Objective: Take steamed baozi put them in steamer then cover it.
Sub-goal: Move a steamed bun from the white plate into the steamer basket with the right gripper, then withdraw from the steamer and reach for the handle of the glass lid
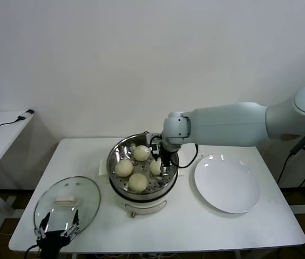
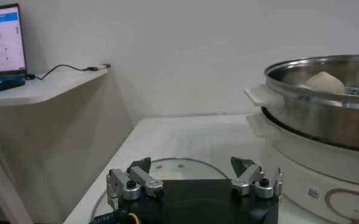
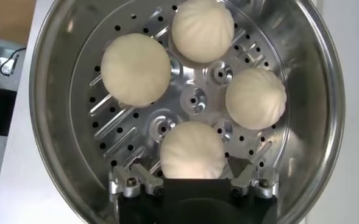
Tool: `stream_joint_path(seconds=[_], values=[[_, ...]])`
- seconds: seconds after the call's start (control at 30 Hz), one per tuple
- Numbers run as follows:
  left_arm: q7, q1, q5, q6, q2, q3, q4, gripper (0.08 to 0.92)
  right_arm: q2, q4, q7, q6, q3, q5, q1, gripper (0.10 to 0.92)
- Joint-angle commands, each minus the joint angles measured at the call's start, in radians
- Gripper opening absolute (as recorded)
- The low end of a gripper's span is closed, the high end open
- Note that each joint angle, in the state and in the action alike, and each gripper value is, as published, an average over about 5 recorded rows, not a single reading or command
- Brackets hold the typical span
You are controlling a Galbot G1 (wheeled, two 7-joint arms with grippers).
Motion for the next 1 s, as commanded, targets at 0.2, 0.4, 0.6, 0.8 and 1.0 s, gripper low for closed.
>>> stream_joint_path(seconds=[0.2, 0.4, 0.6, 0.8, 1.0], values=[[-0.003, -0.001, 0.015, -0.003, 0.003, -0.002, 0.000, 0.823, -0.291, 0.040, -0.041, 0.062, 0.226, 0.097, 0.144, 0.823], [-0.014, -0.004, 0.014, -0.006, 0.009, 0.003, 0.000, 0.823, -0.533, 0.039, 0.285, 0.158, 0.527, 0.077, -0.018, 0.823], [-0.039, -0.027, 0.012, -0.017, 0.018, 0.003, 0.001, 0.823, -0.733, 0.064, 0.487, 0.256, 0.898, 0.014, -0.428, 0.823], [-0.037, -0.042, 0.006, -0.025, 0.043, -0.004, 0.001, 0.823, -0.847, 0.153, 0.481, 0.400, 1.596, -0.111, -1.229, 0.823], [-0.020, -0.065, 0.001, -0.019, 0.050, -0.004, 0.002, 0.823, -0.730, 0.242, 0.419, 0.600, 2.191, -0.224, -1.947, 0.823]])
